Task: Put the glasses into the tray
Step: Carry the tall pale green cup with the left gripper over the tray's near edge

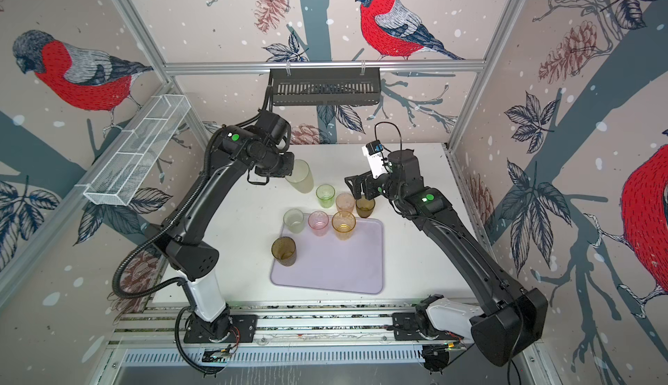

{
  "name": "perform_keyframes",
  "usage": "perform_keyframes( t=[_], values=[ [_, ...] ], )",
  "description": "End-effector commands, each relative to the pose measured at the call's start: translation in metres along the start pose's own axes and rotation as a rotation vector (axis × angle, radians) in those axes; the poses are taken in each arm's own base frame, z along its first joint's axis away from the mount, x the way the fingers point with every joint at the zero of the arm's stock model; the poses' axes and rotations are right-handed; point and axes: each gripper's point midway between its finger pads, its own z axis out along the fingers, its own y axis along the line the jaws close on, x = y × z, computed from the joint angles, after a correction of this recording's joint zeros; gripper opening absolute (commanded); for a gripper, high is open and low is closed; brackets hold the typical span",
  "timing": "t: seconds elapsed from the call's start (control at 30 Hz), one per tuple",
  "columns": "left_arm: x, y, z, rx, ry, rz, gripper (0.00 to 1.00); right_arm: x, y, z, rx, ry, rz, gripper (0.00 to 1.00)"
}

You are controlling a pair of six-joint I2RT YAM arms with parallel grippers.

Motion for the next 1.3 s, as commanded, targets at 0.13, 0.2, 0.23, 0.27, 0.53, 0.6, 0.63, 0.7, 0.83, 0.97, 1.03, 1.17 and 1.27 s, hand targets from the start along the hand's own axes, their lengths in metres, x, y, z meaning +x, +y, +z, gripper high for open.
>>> perform_keyframes(
  t=[0.13, 0.2, 0.23, 0.27, 0.53, 0.6, 0.63, 0.7, 0.83, 0.97, 1.03, 1.17, 1.27],
  values=[
    [0.018, -0.005, -0.008, 0.017, 0.040, -0.004, 0.01, -0.004, -0.003, 0.000, 0.017, -0.013, 0.011, 1.00],
    [0.021, -0.009, -0.010, 0.026, 0.040, 0.003, 0.01, -0.004, -0.005, -0.001, 0.028, -0.013, 0.013, 1.00],
    [0.022, -0.010, -0.011, 0.030, 0.042, 0.004, 0.01, -0.004, -0.005, -0.001, 0.031, -0.014, 0.014, 1.00],
    [0.024, -0.013, -0.012, 0.036, 0.043, 0.007, 0.01, -0.004, -0.006, -0.001, 0.035, -0.015, 0.015, 1.00],
    [0.049, -0.034, -0.013, 0.053, 0.083, 0.062, 0.01, -0.002, -0.010, -0.003, 0.055, -0.015, 0.027, 1.00],
    [0.054, -0.037, -0.015, 0.057, 0.088, 0.072, 0.01, -0.001, -0.012, -0.003, 0.059, -0.013, 0.028, 1.00],
    [0.056, -0.038, -0.016, 0.059, 0.087, 0.078, 0.01, -0.001, -0.011, -0.003, 0.058, -0.014, 0.027, 1.00],
    [0.061, -0.040, -0.016, 0.059, 0.092, 0.092, 0.01, -0.001, -0.012, -0.003, 0.061, -0.012, 0.028, 1.00],
    [0.075, -0.046, -0.014, 0.048, 0.113, 0.139, 0.01, -0.001, -0.013, -0.003, 0.068, -0.014, 0.030, 1.00],
    [0.088, -0.048, -0.010, 0.050, 0.141, 0.161, 0.00, -0.001, -0.015, -0.003, 0.077, -0.012, 0.031, 1.00],
    [0.092, -0.050, -0.009, 0.058, 0.144, 0.167, 0.00, -0.001, -0.017, -0.004, 0.084, -0.013, 0.033, 1.00],
    [0.103, -0.054, -0.006, 0.056, 0.154, 0.198, 0.00, -0.001, -0.018, -0.005, 0.089, -0.015, 0.038, 1.00],
    [0.111, -0.058, -0.005, 0.061, 0.157, 0.230, 0.00, -0.001, -0.019, -0.005, 0.091, -0.013, 0.039, 1.00]
  ],
)
